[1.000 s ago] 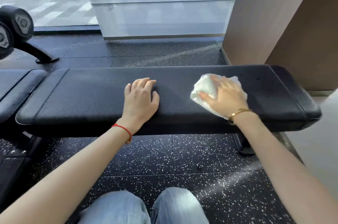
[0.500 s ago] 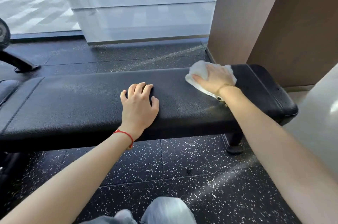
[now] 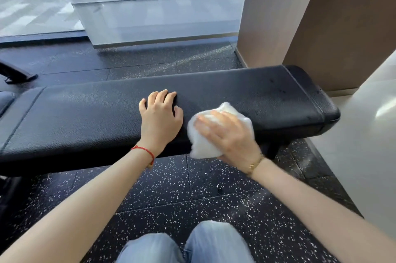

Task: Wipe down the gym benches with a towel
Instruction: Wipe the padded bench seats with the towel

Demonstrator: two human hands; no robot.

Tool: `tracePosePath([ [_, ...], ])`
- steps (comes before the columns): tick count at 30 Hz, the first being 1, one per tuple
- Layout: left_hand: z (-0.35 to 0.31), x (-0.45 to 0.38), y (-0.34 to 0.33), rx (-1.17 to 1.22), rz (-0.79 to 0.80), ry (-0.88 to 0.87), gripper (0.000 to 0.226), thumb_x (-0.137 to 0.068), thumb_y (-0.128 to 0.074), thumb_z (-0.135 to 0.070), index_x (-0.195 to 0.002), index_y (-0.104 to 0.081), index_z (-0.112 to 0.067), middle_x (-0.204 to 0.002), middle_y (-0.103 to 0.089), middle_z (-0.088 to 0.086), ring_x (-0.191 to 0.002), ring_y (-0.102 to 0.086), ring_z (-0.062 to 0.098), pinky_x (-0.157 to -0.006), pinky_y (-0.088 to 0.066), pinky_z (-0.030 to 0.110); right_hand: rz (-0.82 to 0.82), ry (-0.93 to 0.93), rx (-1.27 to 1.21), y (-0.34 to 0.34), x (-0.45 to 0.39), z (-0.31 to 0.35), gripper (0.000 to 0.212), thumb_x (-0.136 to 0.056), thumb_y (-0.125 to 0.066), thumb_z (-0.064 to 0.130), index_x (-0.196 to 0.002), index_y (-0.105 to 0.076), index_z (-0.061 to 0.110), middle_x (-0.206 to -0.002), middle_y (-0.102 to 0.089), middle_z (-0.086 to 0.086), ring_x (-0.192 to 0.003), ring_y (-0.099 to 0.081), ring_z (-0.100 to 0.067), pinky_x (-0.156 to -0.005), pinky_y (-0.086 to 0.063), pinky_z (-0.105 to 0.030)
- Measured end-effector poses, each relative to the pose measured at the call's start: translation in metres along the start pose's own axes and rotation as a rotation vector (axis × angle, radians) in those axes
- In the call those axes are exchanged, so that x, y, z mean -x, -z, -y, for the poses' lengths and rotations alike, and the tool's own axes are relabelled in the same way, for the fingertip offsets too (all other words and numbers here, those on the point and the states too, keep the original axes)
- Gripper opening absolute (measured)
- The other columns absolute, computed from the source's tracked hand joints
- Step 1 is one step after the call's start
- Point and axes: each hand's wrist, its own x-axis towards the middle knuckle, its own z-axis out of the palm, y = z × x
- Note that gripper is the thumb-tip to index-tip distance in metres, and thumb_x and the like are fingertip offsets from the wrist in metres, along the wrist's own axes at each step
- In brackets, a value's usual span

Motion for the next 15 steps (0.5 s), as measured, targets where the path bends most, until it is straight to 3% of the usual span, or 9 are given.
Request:
tracePosePath([
  [3,0.005,0.0,-0.002,0.007,-0.01,-0.015,0.054,-0.086,-0.034,-0.037,-0.127,-0.062,-0.017,-0.134,-0.059,0.003,-0.128,-0.048,0.025,-0.109,-0.032,0.053,-0.123,0.088,0.166,-0.016,-0.004,0.018,0.047,-0.086,-0.077,0.017,-0.13,-0.066,0.029,-0.126,-0.068,0.007,-0.108,-0.059,-0.02,-0.117,-0.023,-0.036],
  [5,0.006,0.001,-0.001,0.006,-0.014,-0.02,0.052,-0.087,-0.036,-0.036,-0.128,-0.062,-0.017,-0.136,-0.059,0.004,-0.129,-0.048,0.026,-0.109,-0.031,0.054,-0.125,0.035,0.158,-0.006,0.014,-0.004,0.054,-0.086,-0.077,0.017,-0.135,-0.058,0.029,-0.125,-0.069,0.003,-0.112,-0.061,-0.021,-0.113,-0.032,-0.038],
  [7,0.004,0.002,0.0,0.005,0.007,-0.028,0.053,-0.088,-0.035,-0.036,-0.131,-0.06,-0.016,-0.138,-0.056,0.004,-0.131,-0.045,0.026,-0.111,-0.029,0.054,-0.021,-0.09,0.127,0.011,0.04,-0.037,0.065,-0.085,-0.077,0.024,-0.142,-0.048,0.028,-0.13,-0.065,-0.002,-0.117,-0.062,-0.026,-0.106,-0.039,-0.043],
  [10,0.002,0.003,0.0,-0.011,0.046,-0.03,0.057,-0.09,-0.03,-0.035,-0.137,-0.054,-0.015,-0.144,-0.051,0.006,-0.136,-0.04,0.027,-0.115,-0.024,0.056,0.122,-0.12,0.148,0.027,0.053,-0.059,0.076,-0.082,-0.079,0.043,-0.146,-0.044,0.02,-0.14,-0.058,-0.005,-0.126,-0.055,-0.028,-0.113,-0.033,-0.044],
  [13,0.0,0.004,0.0,-0.023,0.061,-0.028,0.058,-0.09,-0.028,-0.034,-0.14,-0.052,-0.014,-0.146,-0.049,0.008,-0.138,-0.038,0.029,-0.115,-0.022,0.058,0.084,-0.146,0.054,0.019,0.022,-0.029,0.08,-0.078,-0.07,0.069,-0.139,-0.055,0.019,-0.133,-0.063,-0.003,-0.122,-0.057,-0.026,-0.105,-0.039,-0.047],
  [15,0.0,0.004,0.0,-0.021,0.066,-0.034,0.058,-0.09,-0.028,-0.034,-0.139,-0.051,-0.013,-0.146,-0.049,0.009,-0.138,-0.038,0.03,-0.115,-0.022,0.058,0.037,-0.138,0.02,0.009,0.001,-0.003,0.073,-0.08,-0.066,0.072,-0.131,-0.066,0.019,-0.126,-0.067,-0.002,-0.114,-0.063,-0.025,-0.099,-0.047,-0.048],
])
